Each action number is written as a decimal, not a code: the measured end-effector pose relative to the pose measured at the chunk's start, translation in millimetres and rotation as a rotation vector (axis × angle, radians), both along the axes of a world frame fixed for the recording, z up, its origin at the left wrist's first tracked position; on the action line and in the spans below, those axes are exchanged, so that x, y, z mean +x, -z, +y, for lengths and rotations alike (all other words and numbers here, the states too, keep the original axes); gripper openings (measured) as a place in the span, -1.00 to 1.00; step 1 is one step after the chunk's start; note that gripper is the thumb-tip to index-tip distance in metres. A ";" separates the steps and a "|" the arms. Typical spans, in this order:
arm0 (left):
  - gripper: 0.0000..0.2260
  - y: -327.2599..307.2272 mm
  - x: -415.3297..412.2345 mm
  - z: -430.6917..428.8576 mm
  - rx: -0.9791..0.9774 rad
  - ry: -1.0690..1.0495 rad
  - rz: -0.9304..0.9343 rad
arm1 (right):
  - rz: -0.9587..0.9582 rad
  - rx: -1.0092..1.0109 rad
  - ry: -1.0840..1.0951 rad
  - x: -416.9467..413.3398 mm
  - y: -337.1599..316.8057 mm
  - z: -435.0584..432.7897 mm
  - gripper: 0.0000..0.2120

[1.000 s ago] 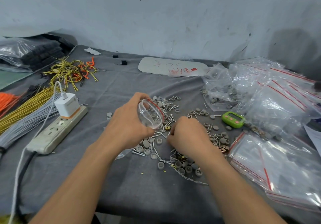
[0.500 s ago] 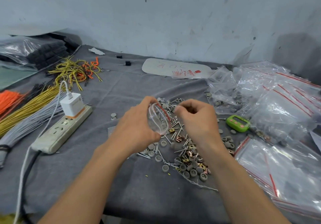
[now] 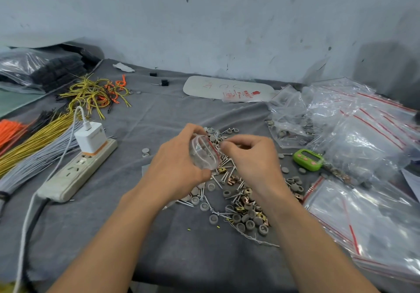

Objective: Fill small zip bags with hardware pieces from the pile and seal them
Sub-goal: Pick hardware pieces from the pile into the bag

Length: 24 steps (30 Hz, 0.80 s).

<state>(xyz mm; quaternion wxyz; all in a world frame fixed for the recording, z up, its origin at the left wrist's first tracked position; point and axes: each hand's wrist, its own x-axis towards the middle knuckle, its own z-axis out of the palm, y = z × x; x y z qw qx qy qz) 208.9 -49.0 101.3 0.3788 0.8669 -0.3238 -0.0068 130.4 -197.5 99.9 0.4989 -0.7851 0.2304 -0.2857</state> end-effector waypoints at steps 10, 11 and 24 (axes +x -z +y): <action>-0.40 -1.9 3.6 7.4 -0.093 -0.027 -0.011 | 0.906 -0.669 -0.032 -0.9 10.7 -23.6 -0.79; -0.40 -1.6 3.6 7.2 -0.093 -0.024 -0.008 | 0.910 -0.676 -0.046 -1.0 11.7 -22.6 -0.79; -0.40 -4.8 1.8 6.3 -0.042 -0.035 0.011 | 0.039 -0.332 0.135 -7.8 -8.0 -13.9 -0.82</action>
